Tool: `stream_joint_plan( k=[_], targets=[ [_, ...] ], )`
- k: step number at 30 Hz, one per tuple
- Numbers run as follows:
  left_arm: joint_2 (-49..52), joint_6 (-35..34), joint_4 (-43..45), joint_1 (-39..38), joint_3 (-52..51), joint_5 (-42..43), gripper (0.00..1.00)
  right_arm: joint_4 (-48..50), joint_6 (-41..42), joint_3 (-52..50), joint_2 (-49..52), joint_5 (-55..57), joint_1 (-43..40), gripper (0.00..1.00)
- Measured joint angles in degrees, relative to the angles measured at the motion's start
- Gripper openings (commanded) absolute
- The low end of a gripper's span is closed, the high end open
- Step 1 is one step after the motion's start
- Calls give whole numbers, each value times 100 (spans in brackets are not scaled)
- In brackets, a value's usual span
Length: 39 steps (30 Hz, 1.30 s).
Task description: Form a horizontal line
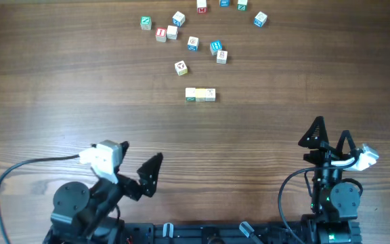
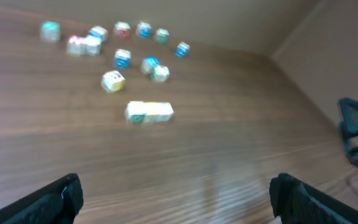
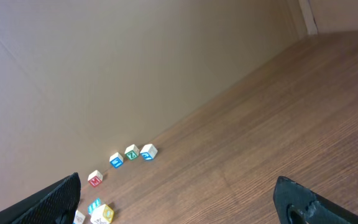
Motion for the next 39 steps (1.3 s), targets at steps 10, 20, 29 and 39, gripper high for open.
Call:
stream_joint_plan(
  k=[10, 20, 29, 39],
  targets=[
    [-72, -2, 2149, 0, -1215, 1029, 100, 2, 0, 0, 0, 0, 0, 100],
    [-452, -39, 2227, 0, -1526, 1294, 100, 2, 0, 0, 0, 0, 0, 100],
    [-896, -42, 2245, 210, -1904, 1281, 100, 2, 0, 0, 0, 0, 0, 100],
    [-1134, -42, 2258, 254, -2277, 254, 100, 2, 0, 0, 0, 0, 0, 100]
  ],
)
